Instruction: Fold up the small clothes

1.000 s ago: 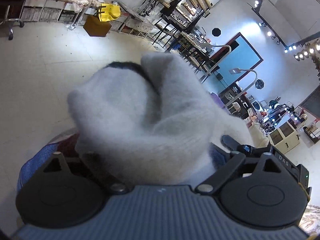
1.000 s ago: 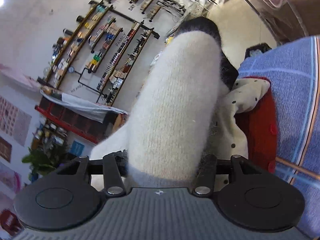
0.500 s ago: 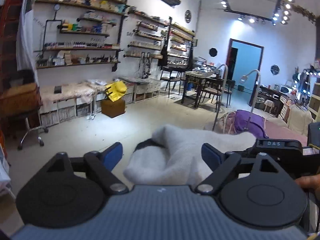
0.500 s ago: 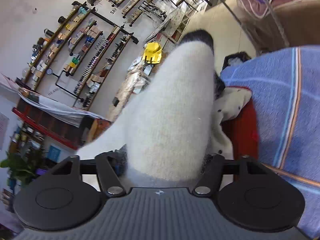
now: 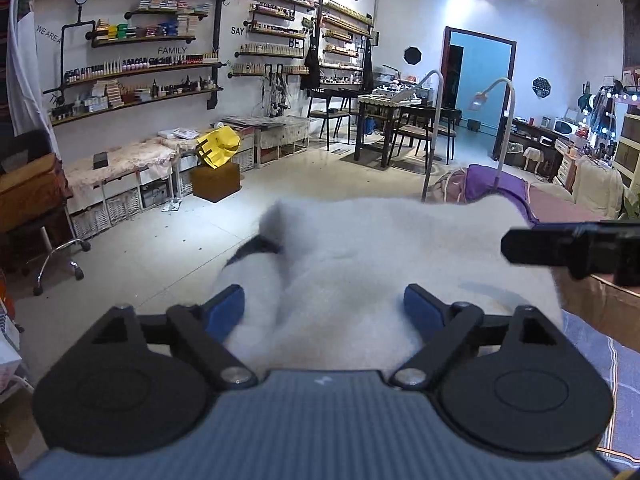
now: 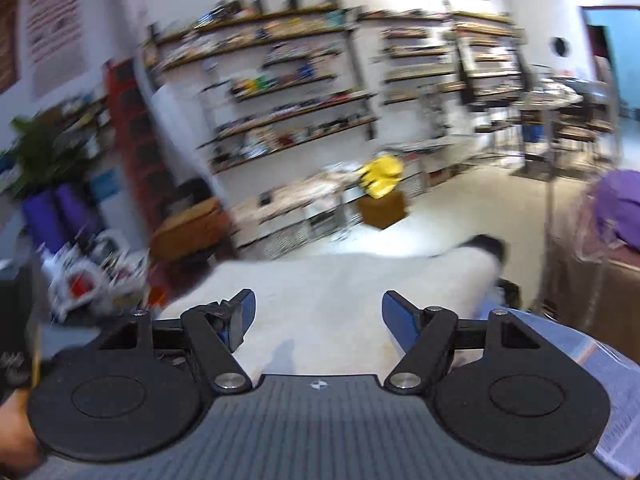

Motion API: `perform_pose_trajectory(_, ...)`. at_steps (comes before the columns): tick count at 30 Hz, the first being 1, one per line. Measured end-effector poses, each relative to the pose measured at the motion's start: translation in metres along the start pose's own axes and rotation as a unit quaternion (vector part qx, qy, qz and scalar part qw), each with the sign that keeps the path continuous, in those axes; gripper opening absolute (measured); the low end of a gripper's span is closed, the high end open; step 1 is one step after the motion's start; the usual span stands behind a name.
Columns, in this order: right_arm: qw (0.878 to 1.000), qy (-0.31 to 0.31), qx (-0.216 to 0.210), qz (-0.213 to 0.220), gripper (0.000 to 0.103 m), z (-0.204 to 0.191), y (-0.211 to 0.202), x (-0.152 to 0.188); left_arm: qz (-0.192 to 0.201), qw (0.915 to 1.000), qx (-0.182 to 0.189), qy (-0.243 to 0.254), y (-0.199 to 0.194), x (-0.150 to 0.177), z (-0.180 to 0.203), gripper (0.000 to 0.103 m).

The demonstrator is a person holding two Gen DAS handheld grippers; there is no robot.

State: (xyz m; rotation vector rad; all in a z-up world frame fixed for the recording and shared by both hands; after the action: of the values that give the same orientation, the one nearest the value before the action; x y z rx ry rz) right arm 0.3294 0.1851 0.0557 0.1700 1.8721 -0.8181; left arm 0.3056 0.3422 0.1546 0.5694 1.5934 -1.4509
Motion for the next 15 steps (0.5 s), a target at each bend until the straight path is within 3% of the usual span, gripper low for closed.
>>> perform_pose_trajectory(2, 0.999, -0.03, 0.04, -0.018, 0.103, 0.006, 0.013, 0.005, -0.007, 1.0, 0.006, -0.004, 0.001, 0.002, -0.005, 0.093)
perform_pose_trajectory(7, 0.995, -0.047, 0.055, -0.066, 0.103, 0.018, 0.034, 0.015, -0.033, 0.9992, 0.011, 0.019, 0.013, 0.01, -0.004, 0.099)
perform_pose_trajectory(15, 0.991, -0.065, 0.069, -0.098, 0.103, 0.018, 0.039, 0.036, -0.049, 0.9984, 0.003, 0.029, 0.031, 0.022, 0.0, 0.103)
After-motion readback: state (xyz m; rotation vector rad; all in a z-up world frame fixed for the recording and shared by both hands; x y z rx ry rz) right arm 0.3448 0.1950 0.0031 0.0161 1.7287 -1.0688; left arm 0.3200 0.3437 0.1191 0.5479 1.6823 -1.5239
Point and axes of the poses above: each gripper's, at about its wrist camera, not at the fingertips, and y roughly the way its jaws point, z to its right, x to its underside, the point moved 8 cm from there along y, roughly the way its jaws point, and after that the axes turned 2 degrees about -z, right-handed, at the moved point
